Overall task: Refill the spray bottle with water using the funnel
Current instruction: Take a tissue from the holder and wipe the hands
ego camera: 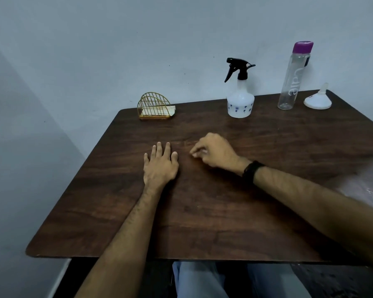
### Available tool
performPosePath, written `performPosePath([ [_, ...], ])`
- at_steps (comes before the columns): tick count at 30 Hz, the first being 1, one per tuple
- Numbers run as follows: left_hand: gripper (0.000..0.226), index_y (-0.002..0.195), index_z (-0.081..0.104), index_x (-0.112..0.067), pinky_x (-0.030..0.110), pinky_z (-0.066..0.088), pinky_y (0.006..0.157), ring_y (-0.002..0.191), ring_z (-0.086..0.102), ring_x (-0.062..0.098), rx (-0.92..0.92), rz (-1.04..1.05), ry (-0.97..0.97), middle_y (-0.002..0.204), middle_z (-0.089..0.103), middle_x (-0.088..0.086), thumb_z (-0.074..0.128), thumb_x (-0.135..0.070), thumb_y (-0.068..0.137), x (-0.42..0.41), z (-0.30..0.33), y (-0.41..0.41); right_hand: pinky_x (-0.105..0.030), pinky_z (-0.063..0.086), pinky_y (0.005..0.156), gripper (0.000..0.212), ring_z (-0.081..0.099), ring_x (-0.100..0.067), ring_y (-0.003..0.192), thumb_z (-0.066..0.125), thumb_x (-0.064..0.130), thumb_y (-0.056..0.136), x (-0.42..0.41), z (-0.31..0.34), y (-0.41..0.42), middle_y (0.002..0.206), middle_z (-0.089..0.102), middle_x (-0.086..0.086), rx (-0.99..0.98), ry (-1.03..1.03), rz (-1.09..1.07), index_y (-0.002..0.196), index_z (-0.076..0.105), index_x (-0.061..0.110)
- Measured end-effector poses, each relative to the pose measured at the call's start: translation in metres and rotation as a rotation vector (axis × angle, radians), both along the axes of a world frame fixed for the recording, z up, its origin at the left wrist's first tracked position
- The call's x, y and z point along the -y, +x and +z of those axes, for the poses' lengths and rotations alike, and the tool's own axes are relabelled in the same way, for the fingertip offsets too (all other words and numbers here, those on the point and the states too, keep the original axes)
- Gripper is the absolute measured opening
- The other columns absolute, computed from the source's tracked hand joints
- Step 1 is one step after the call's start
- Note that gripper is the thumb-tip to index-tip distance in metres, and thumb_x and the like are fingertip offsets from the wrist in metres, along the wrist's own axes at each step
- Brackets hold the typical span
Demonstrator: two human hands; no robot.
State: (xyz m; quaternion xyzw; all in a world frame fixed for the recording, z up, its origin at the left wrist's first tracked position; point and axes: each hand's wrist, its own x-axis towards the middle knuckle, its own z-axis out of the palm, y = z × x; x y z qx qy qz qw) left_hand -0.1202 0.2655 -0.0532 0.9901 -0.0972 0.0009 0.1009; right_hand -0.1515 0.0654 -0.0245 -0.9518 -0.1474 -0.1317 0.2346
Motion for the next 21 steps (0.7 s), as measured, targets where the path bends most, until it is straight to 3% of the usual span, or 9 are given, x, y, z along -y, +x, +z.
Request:
performPosePath([
  [2, 0.061, 0.161, 0.014, -0.022, 0.050, 0.002, 0.126, 0.157, 0.002, 0.023, 0.003, 0.002, 0.000, 0.169, 0.007, 0.008, 0.015, -0.047, 0.106, 0.001, -0.001, -0.001, -0.021, 0.054, 0.086, 0.014, 0.065, -0.001, 0.084, 0.077, 0.021, 0.085, 0.023, 0.005, 0.020, 0.100, 0.077, 0.008, -0.054, 0.034, -0.115, 0.097, 0.081, 0.026],
  [5, 0.061, 0.161, 0.013, -0.022, 0.051, 0.001, 0.125, 0.157, 0.002, 0.024, 0.004, 0.009, -0.003, 0.169, 0.007, 0.008, 0.015, -0.047, 0.106, 0.003, -0.002, 0.000, -0.012, 0.046, 0.077, 0.014, 0.054, 0.009, 0.068, 0.079, 0.021, 0.084, 0.038, 0.005, 0.025, 0.098, 0.077, 0.006, -0.086, 0.059, -0.166, 0.098, 0.081, 0.025],
  [7, 0.061, 0.161, 0.013, -0.022, 0.051, 0.001, 0.125, 0.157, 0.001, 0.024, 0.004, 0.016, -0.001, 0.169, 0.007, 0.009, 0.015, -0.047, 0.106, 0.005, -0.002, 0.001, -0.011, 0.047, 0.077, 0.013, 0.054, 0.007, 0.066, 0.079, 0.020, 0.084, 0.027, 0.001, 0.014, 0.095, 0.076, 0.007, -0.071, 0.041, -0.108, 0.096, 0.081, 0.024],
  [11, 0.059, 0.161, 0.013, -0.021, 0.051, 0.002, 0.125, 0.157, 0.001, 0.024, 0.009, 0.011, 0.002, 0.169, 0.007, 0.009, 0.015, -0.044, 0.106, 0.005, -0.002, 0.003, -0.004, 0.035, 0.067, 0.012, 0.049, 0.007, 0.060, 0.079, 0.017, 0.082, -0.021, -0.007, -0.003, 0.076, 0.068, 0.015, -0.067, 0.031, 0.110, 0.092, 0.081, 0.023],
  [14, 0.057, 0.161, 0.011, -0.022, 0.050, 0.002, 0.126, 0.157, 0.001, 0.023, 0.000, 0.003, 0.003, 0.170, 0.006, 0.008, 0.014, -0.040, 0.107, 0.004, 0.002, 0.001, 0.000, 0.031, 0.066, 0.012, 0.050, 0.013, 0.060, 0.078, 0.018, 0.083, -0.033, -0.002, 0.021, 0.071, 0.059, 0.021, -0.071, 0.047, 0.116, 0.093, 0.081, 0.024],
  [17, 0.057, 0.161, 0.011, -0.023, 0.049, 0.002, 0.126, 0.157, 0.002, 0.022, -0.005, 0.002, -0.004, 0.170, 0.006, 0.007, 0.015, -0.040, 0.107, 0.004, 0.002, -0.001, -0.014, 0.052, 0.083, 0.015, 0.058, 0.008, 0.074, 0.077, 0.012, 0.084, -0.015, 0.006, 0.055, 0.088, 0.076, 0.010, -0.097, 0.082, 0.001, 0.094, 0.081, 0.022],
  [21, 0.057, 0.161, 0.012, -0.024, 0.048, 0.002, 0.126, 0.157, 0.002, 0.021, 0.005, -0.003, -0.011, 0.170, 0.006, 0.006, 0.014, -0.042, 0.107, 0.000, -0.001, 0.000, -0.026, 0.057, 0.092, 0.015, 0.068, -0.003, 0.084, 0.075, 0.006, 0.084, 0.037, 0.015, 0.071, 0.092, 0.077, 0.003, -0.133, 0.099, -0.206, 0.093, 0.081, 0.018],
])
